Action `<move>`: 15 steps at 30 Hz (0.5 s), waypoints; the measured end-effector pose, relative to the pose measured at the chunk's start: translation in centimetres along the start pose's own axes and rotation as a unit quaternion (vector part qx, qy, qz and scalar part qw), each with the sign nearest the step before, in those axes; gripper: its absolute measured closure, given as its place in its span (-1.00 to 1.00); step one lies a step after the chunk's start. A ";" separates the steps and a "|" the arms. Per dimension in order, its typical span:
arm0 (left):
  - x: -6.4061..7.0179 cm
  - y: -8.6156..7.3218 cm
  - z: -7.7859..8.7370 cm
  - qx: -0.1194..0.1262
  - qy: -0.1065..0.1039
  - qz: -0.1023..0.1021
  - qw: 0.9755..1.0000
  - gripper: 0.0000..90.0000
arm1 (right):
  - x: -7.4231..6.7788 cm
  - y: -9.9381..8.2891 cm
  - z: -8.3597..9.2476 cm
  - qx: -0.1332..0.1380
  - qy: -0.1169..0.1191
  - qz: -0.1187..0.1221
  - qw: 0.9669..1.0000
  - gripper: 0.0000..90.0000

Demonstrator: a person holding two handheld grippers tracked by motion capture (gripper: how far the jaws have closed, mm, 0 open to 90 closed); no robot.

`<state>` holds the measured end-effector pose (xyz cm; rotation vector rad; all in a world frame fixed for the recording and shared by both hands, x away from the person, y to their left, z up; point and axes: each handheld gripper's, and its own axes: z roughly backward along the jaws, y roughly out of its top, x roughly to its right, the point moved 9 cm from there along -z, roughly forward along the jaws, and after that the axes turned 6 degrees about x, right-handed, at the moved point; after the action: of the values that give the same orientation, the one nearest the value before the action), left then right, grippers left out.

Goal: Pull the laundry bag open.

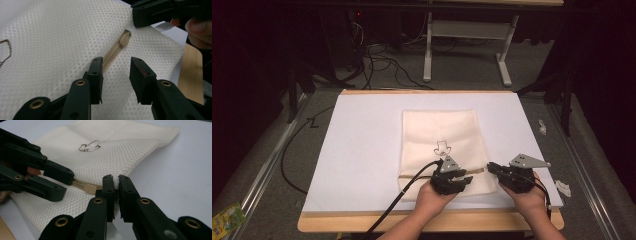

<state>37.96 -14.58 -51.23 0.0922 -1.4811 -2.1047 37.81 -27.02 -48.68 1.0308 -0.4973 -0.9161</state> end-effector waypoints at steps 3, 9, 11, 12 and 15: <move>0.2 0.2 -0.5 0.004 -0.003 0.008 1.000 0.44 | -0.1 0.1 0.1 0.002 0.001 -0.002 1.000 0.90; 0.7 0.5 -1.5 0.003 0.004 -0.005 1.000 0.44 | -0.5 0.4 0.2 0.008 0.003 0.000 1.000 0.90; 0.7 0.7 -1.6 0.004 0.004 -0.008 1.000 0.50 | -0.5 0.5 0.2 0.009 0.003 0.004 1.000 0.90; 0.8 0.8 -1.7 0.005 0.005 -0.010 1.000 0.53 | -0.5 0.5 0.2 0.009 0.002 0.003 1.000 0.90; 1.0 1.0 -2.0 0.008 0.003 -0.013 1.000 0.62 | -0.5 0.4 0.2 0.008 0.001 0.005 1.000 0.90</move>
<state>38.24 -16.93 -50.86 0.1240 -1.5005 -2.1109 37.54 -26.58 -48.17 1.0426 -0.5079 -0.9030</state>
